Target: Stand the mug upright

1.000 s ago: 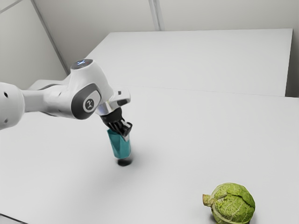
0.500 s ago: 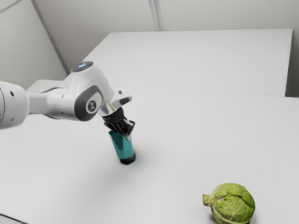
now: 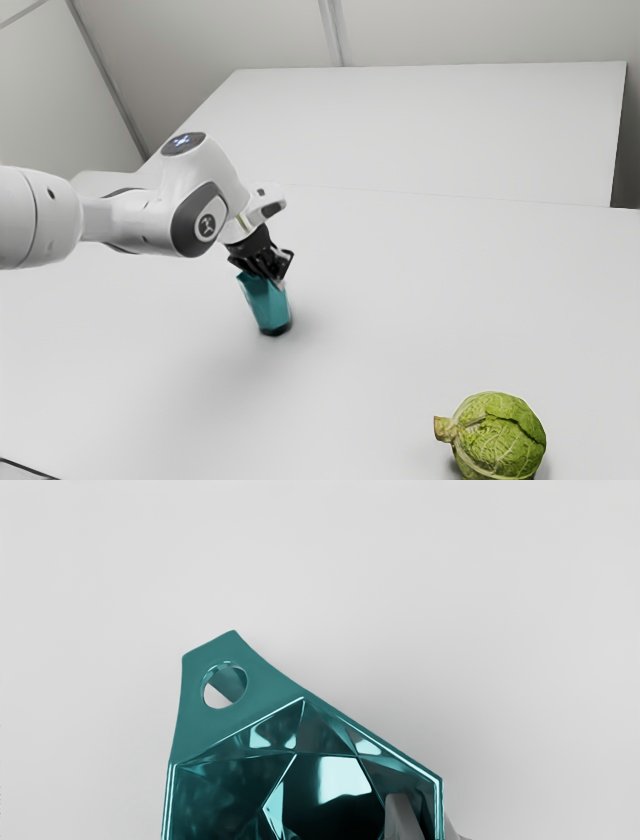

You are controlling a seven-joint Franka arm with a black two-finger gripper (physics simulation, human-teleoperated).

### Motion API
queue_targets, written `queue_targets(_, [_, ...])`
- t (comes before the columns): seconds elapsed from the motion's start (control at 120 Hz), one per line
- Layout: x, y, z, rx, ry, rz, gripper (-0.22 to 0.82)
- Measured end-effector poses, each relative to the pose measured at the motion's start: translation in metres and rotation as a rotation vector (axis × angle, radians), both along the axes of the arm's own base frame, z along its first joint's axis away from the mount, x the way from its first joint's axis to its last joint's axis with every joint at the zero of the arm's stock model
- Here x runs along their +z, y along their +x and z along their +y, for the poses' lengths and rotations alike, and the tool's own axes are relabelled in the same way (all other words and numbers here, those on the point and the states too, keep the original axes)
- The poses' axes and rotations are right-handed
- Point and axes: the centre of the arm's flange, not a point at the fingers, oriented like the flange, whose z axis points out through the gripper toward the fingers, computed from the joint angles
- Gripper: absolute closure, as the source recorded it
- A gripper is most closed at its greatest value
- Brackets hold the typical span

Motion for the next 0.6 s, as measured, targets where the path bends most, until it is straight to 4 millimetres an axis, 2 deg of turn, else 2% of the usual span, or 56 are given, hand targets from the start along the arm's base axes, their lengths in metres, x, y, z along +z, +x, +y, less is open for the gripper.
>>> queue_targets(0.05, [0.001, 0.002, 0.001, 0.005, -0.001, -0.007, 0.77])
queue_targets(0.192, [-0.002, 0.004, -0.001, 0.009, -0.004, -0.01, 0.56])
queue_targets(0.333, [0.001, 0.003, -0.008, 0.001, -0.008, -0.016, 0.41])
queue_targets(0.6, [0.032, -0.004, -0.021, -0.022, -0.025, -0.056, 0.27])
